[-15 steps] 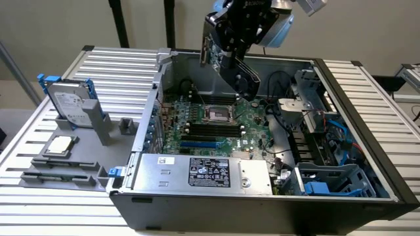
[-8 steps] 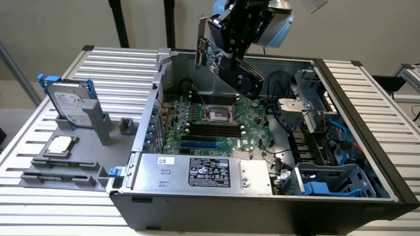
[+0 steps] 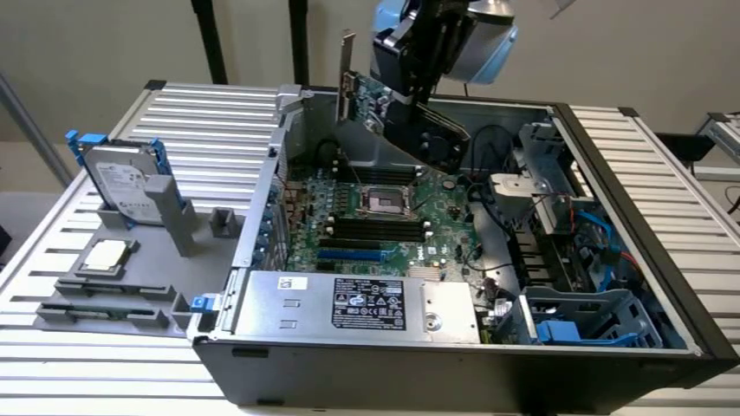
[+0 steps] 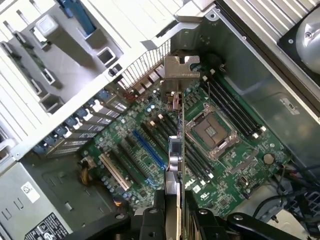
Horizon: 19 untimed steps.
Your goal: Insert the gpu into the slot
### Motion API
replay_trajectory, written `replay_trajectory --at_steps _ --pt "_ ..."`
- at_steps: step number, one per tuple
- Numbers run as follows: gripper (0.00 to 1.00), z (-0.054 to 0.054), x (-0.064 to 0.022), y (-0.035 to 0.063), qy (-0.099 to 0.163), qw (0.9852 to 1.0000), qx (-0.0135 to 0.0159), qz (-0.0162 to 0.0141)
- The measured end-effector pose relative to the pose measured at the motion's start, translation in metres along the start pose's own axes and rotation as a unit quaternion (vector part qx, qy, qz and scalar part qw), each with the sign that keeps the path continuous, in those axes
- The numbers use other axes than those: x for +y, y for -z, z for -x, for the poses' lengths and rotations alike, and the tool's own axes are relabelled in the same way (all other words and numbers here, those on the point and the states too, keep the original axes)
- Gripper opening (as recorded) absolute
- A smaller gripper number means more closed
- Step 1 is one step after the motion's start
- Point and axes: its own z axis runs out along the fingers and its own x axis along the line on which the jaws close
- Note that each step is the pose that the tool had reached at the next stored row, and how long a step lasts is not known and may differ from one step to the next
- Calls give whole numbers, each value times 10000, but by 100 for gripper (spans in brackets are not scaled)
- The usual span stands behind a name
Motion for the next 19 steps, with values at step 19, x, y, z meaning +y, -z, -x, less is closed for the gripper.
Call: replay_trajectory --at_steps 19 --pt "26 0 0 0 1710 9852 119 -60"
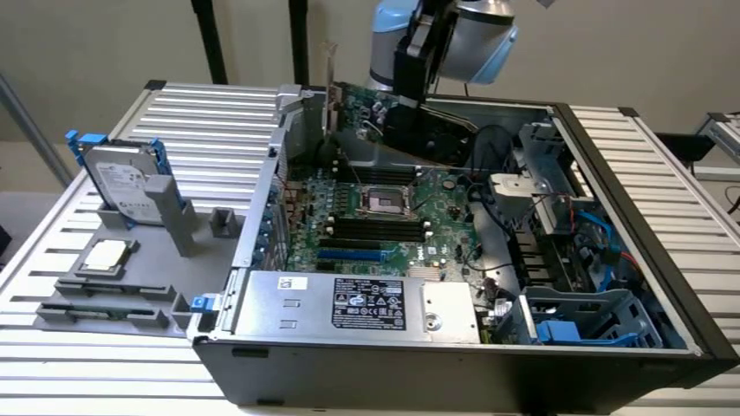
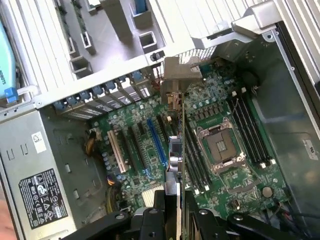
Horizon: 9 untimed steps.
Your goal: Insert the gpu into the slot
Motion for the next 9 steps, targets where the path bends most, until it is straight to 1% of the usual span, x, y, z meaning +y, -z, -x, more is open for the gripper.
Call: replay_trajectory --at_steps 3,5,7,9 --pt "26 0 0 0 278 9996 11 -6" --pt "26 0 0 -2 453 9990 7 -7" --pt "26 0 0 -7 614 9981 -10 -2" --pt "26 1 -1 -16 781 9969 -37 4"
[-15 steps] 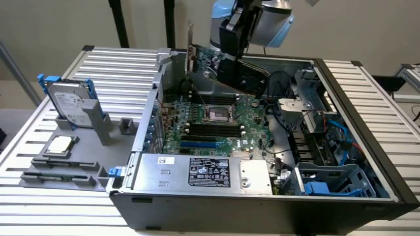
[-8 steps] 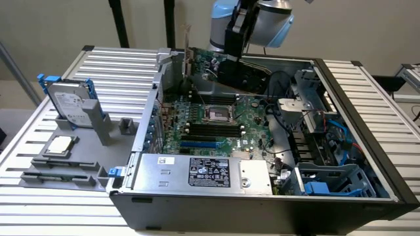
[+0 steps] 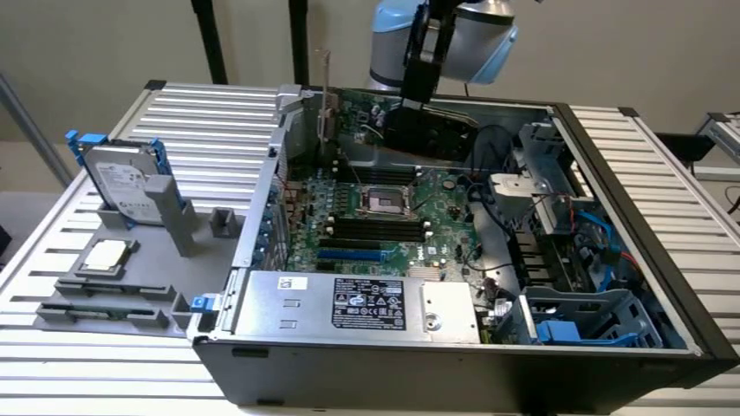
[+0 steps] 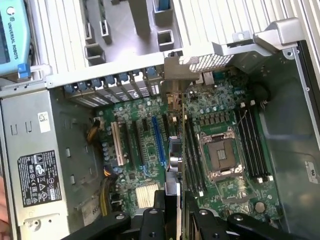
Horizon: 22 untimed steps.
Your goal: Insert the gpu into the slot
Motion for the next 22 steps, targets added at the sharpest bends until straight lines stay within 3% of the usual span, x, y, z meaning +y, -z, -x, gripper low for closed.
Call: replay_trajectory --at_steps 4,9,22 --pt "26 0 -2 -36 337 9994 -11 2" --pt "26 -2 7 -116 700 9975 -4 -3" --pt "26 -67 106 -351 992 9951 -17 -3"
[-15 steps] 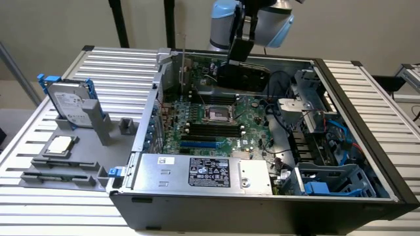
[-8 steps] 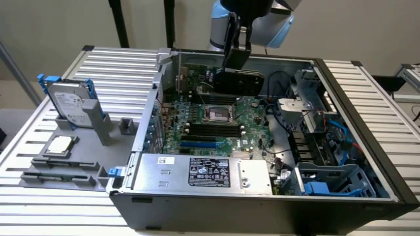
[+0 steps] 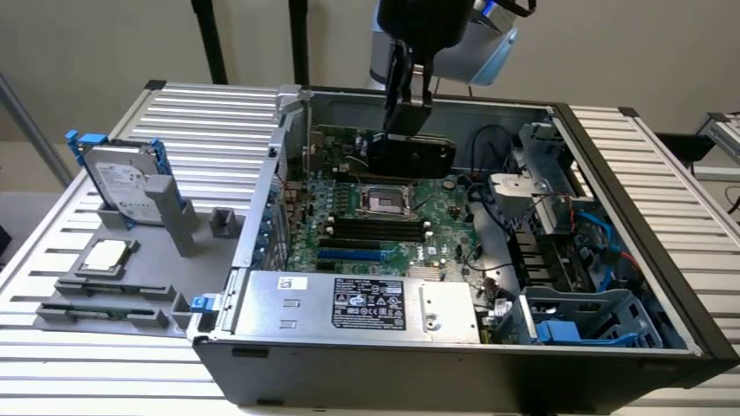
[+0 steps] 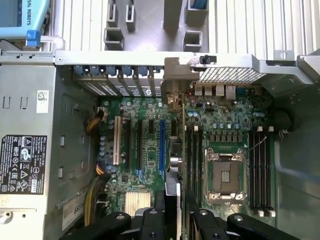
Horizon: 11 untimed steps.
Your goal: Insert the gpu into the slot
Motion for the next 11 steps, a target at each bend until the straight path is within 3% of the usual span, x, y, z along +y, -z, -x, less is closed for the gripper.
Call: replay_trajectory --at_steps 7,11 --pt "26 -56 47 -84 97 9999 3 -25" --pt "26 -87 101 -143 117 9999 -2 -76"
